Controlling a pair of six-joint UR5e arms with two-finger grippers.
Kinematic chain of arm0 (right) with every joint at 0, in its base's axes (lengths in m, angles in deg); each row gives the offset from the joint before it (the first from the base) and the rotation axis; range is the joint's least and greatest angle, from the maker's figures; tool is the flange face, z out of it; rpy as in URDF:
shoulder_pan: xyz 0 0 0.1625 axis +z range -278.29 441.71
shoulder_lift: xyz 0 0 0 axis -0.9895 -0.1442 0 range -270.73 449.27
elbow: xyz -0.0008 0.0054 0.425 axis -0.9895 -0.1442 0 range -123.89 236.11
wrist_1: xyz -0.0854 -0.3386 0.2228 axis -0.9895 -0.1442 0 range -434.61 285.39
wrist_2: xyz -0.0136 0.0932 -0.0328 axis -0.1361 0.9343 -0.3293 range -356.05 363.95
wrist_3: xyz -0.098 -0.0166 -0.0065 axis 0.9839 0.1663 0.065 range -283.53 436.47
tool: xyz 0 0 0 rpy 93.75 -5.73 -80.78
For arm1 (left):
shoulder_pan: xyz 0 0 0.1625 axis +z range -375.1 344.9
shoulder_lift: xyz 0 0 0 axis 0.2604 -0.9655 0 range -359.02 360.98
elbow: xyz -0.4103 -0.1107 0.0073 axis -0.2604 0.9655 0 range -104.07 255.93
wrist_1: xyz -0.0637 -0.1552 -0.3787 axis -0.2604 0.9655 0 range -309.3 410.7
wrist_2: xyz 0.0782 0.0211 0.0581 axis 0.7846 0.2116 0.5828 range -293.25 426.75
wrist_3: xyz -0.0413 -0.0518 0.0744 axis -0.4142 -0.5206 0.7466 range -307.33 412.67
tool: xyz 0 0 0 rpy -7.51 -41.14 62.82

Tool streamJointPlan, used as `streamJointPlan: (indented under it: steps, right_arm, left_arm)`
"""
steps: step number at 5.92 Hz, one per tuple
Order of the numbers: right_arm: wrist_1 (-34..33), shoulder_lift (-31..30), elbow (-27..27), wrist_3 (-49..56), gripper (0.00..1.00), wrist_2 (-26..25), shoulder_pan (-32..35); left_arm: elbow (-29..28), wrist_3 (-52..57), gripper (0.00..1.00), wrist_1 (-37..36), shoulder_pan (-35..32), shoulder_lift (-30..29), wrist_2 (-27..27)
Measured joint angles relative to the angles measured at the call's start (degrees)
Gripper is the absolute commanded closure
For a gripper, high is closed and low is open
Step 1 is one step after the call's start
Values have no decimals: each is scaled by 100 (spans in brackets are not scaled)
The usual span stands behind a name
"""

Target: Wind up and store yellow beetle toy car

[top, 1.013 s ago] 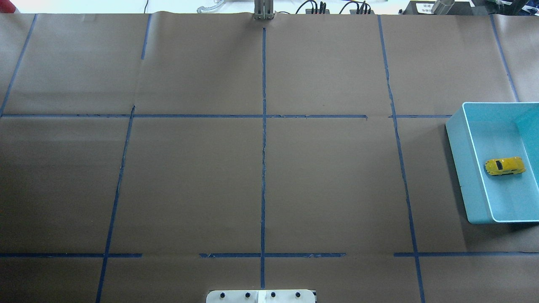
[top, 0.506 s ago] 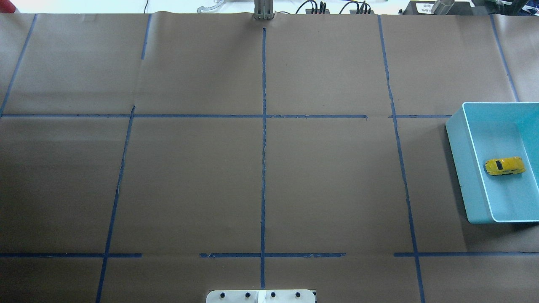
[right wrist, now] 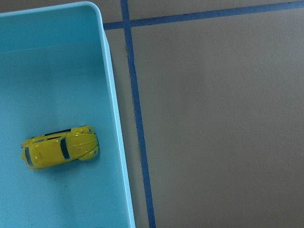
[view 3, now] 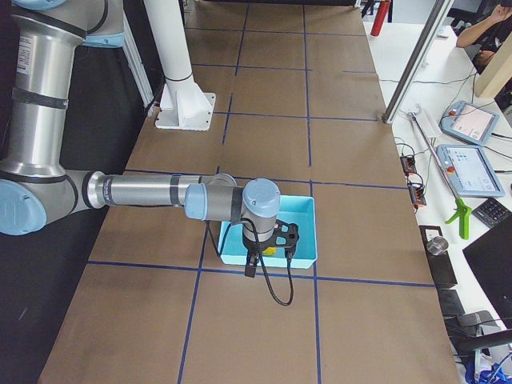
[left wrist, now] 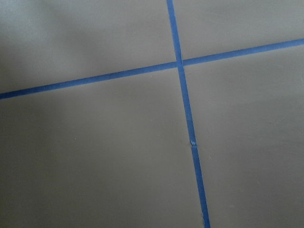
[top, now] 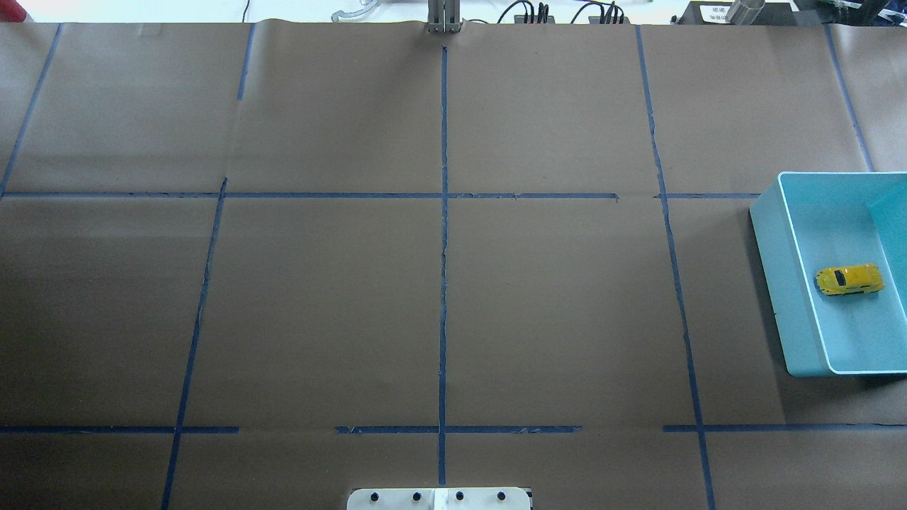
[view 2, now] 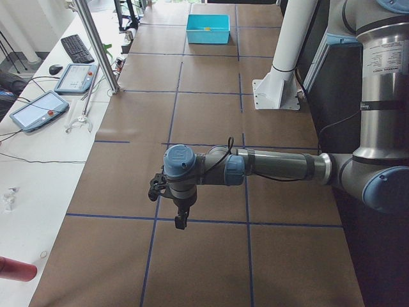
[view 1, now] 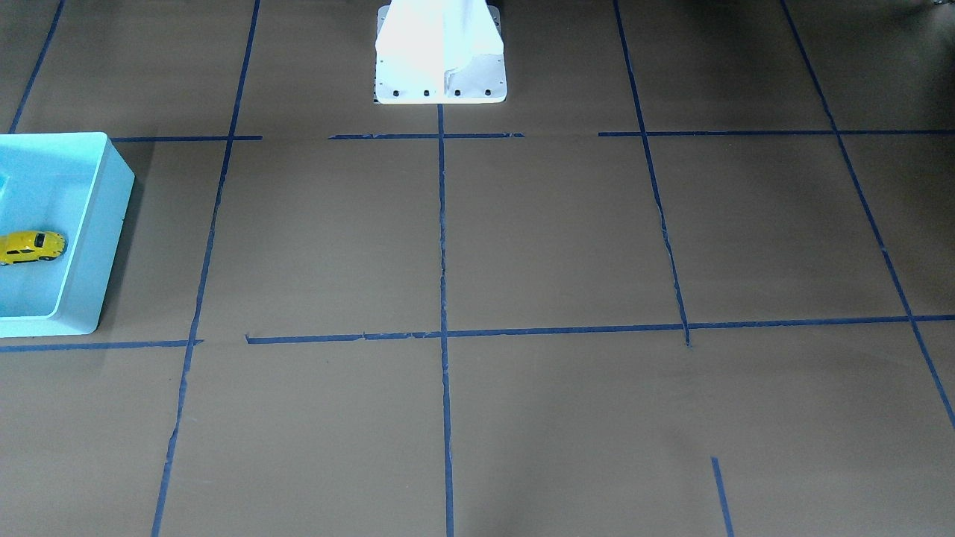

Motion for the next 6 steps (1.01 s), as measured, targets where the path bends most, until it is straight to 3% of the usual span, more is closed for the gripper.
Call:
streamJointPlan:
  steps: [6]
  right_arm:
    - [-6, 16, 91, 22, 0, -8, 27]
  left_arm:
    - [-86, -41, 0, 6, 8, -7, -9]
